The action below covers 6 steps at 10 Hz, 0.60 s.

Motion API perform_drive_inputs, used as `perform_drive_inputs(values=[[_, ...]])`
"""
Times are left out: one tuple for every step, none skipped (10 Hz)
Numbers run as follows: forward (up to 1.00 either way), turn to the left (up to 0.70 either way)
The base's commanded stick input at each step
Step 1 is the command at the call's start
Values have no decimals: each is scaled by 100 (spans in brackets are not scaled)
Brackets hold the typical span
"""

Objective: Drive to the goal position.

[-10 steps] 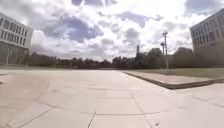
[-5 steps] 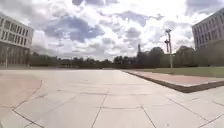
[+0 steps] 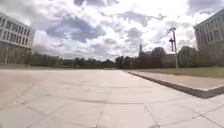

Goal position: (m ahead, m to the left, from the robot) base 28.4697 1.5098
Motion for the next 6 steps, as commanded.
perform_drive_inputs(values=[[100, 0], [100, 0], [100, 0], [100, 0], [100, 0], [100, 0]])
